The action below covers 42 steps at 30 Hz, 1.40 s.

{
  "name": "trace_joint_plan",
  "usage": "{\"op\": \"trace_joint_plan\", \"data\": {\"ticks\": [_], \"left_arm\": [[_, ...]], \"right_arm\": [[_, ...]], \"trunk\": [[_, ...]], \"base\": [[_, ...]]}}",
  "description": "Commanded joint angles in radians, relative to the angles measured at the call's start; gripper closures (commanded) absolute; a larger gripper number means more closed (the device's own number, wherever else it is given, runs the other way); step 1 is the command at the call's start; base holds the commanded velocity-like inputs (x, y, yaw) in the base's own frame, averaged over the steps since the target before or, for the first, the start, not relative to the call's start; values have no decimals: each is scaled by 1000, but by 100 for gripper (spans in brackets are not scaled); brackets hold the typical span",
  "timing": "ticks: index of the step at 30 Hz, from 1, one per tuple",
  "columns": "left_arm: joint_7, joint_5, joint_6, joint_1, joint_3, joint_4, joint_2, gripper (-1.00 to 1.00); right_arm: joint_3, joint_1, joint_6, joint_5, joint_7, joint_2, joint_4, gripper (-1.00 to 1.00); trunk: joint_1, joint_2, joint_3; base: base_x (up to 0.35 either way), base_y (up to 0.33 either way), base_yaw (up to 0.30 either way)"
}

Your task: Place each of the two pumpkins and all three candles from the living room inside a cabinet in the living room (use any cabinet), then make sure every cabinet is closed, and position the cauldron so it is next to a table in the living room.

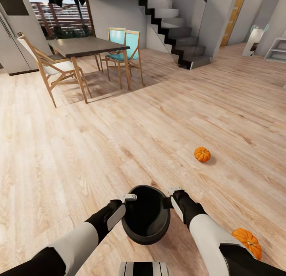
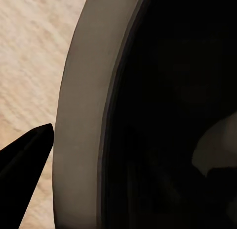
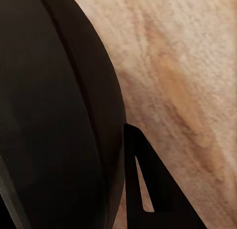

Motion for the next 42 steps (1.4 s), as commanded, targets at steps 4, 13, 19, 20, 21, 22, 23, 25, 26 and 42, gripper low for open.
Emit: {"op": "trace_joint_plan", "data": {"ticks": [4,13,19,20,21,22,23,25,26,42], "left_arm": [[11,3,3,0,-9,-2,1,100],[11,3,3,1,-8,-2,1,100],[11,3,3,1,-7,-2,1,100],[11,3,3,1,-7,-3,1,100],[11,3,3,1,-7,-3,1,100],[11,3,3,1,-7,-3,1,100],[11,3,3,1,-7,-3,1,100],[11,4,3,1,-7,-2,1,100],[11,4,3,1,-7,-3,1,100],[11,4,3,1,-7,-2,1,100]], "right_arm": [[-8,0,4,-17,2,2,-1,100],[-8,0,4,-17,2,2,-3,100],[-8,1,10,-17,2,2,-13,100],[-8,0,15,-17,2,2,-15,100],[-8,0,17,-17,2,2,-15,100],[-8,0,18,-17,2,2,-15,100],[-8,0,20,-17,2,2,-16,100],[-8,0,21,-17,2,2,-16,100],[-8,0,22,-17,2,2,-16,100],[-8,3,26,-17,2,2,-31,100]], "trunk": [[0,0,-1],[0,0,-1],[0,0,-1],[0,0,-1],[0,0,-1],[0,0,-1],[0,0,-1],[0,0,-1],[0,0,-1],[0,0,-1]], "base": [[0,0,0],[-2,0,0],[-124,-9,0],[-219,-61,0],[-232,-72,0],[-243,-83,0],[-260,-103,0],[-268,-115,0],[-275,-124,0],[-291,-148,0]]}}
